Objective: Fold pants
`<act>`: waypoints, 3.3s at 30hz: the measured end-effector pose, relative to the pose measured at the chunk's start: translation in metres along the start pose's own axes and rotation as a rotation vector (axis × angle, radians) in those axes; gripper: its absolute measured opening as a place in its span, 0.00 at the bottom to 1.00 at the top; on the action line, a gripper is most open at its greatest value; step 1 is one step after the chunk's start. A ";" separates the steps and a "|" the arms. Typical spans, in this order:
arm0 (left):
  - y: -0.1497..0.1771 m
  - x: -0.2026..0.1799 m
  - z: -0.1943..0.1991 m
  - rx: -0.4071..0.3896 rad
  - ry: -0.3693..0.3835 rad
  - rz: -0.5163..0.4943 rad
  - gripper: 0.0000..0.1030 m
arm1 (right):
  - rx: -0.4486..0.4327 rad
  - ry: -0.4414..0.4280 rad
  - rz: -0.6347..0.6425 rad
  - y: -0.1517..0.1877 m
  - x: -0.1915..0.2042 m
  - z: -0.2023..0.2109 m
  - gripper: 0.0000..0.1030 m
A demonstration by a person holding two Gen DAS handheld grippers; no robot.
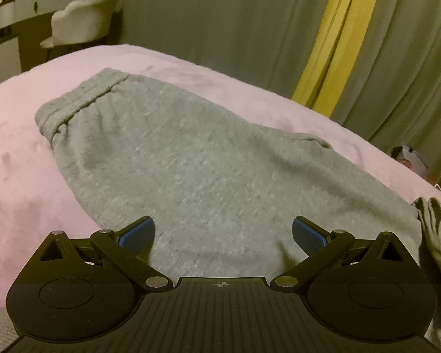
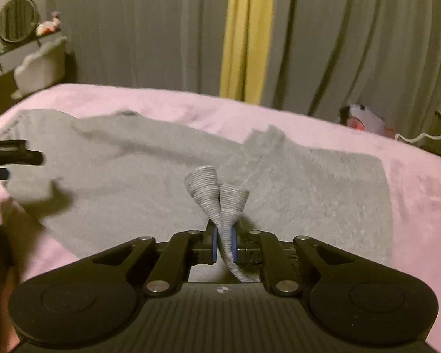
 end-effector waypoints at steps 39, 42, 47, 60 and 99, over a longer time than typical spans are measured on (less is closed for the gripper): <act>0.013 -0.040 0.015 -0.036 0.036 -0.212 1.00 | -0.002 -0.046 -1.100 0.074 -0.158 0.052 0.85; 0.017 -0.061 0.030 -0.032 0.150 -0.261 1.00 | 0.025 0.046 -1.022 0.077 -0.154 0.058 0.94; 0.026 -0.118 0.047 0.050 0.343 -0.336 1.00 | -0.006 0.227 -0.898 0.073 -0.163 0.081 0.96; 0.036 -0.217 0.004 0.382 0.571 -0.286 0.79 | 0.031 0.252 -0.884 0.092 -0.171 0.072 0.96; -0.009 -0.142 -0.020 0.274 0.441 -0.200 0.05 | 0.073 0.249 -0.887 0.089 -0.169 0.060 0.96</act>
Point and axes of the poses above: each gripper's, at about its wrist camera, not at the fingertips, and z roughly against the way its jaws point, x to its left, y to its underside, the point moved 5 cm from there along -z, roughly the way its jaws point, and after that the axes turned 14 degrees about -y, right-handed, at the moved point
